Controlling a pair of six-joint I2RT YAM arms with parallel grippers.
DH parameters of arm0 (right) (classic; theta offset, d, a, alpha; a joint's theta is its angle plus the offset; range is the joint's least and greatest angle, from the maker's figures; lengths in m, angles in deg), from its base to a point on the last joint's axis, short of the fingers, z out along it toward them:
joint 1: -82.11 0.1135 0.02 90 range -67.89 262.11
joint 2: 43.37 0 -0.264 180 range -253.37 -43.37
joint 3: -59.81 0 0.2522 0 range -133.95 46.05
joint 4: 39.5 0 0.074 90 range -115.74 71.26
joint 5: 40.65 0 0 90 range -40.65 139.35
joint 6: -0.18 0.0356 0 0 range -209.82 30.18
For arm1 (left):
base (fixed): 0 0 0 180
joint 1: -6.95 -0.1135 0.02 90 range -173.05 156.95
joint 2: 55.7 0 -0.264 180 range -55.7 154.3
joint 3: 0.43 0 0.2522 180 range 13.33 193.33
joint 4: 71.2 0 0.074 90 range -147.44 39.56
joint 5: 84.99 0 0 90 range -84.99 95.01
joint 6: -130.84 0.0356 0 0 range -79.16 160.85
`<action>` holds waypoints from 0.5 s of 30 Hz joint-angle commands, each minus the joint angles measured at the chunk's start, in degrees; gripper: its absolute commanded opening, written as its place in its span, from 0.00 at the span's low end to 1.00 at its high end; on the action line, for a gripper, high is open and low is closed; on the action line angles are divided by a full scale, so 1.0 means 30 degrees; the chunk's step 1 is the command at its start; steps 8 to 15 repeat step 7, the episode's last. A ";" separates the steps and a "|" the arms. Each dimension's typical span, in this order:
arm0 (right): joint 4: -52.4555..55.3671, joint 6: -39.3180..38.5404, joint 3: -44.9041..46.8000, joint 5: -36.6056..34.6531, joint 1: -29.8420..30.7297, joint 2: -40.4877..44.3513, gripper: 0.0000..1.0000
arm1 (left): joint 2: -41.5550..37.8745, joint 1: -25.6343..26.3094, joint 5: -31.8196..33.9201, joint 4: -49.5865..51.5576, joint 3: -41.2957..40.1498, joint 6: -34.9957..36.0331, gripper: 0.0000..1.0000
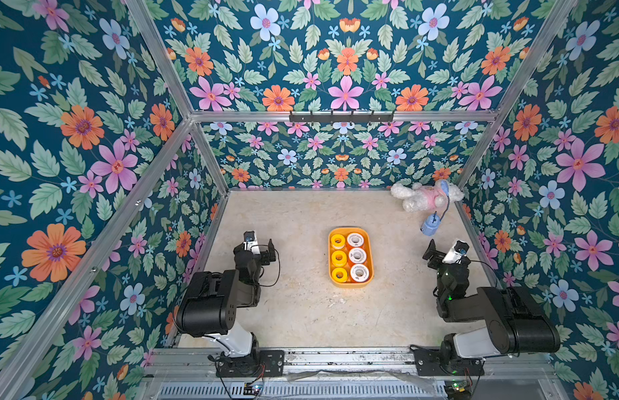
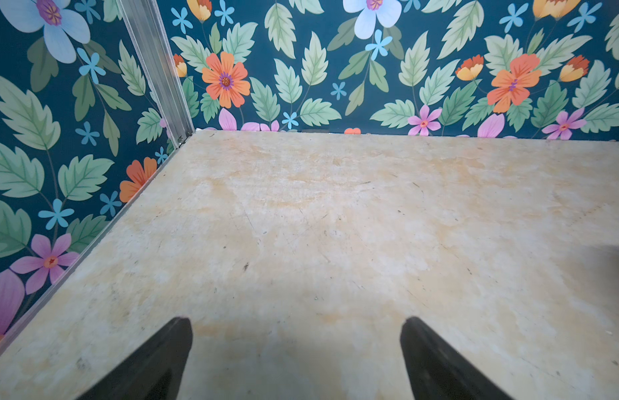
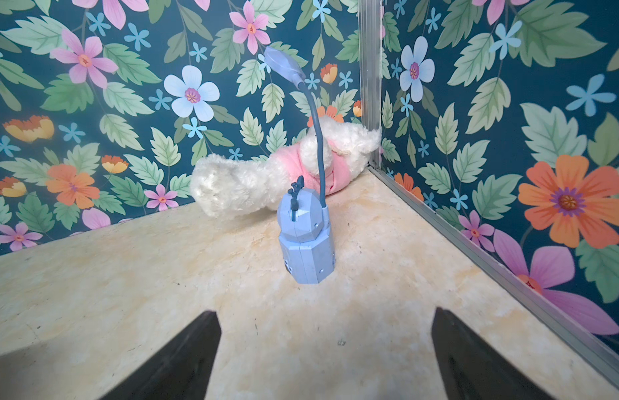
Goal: Put the sealing tape into the storage box
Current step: Reset both arms
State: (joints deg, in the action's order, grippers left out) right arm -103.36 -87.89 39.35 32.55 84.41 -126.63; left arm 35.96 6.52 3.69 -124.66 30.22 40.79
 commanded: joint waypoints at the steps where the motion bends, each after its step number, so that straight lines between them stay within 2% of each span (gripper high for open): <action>1: -0.0436 0.0088 -0.0029 0.0030 0.0022 0.0011 0.99 | -0.0054 -0.0030 0.0060 -0.0372 0.0026 -0.0013 1.00; 15: -0.0511 0.0088 0.0028 -0.0011 -0.0001 0.0011 0.99 | -0.0054 0.0025 0.0442 -0.0298 0.0055 -0.0077 1.00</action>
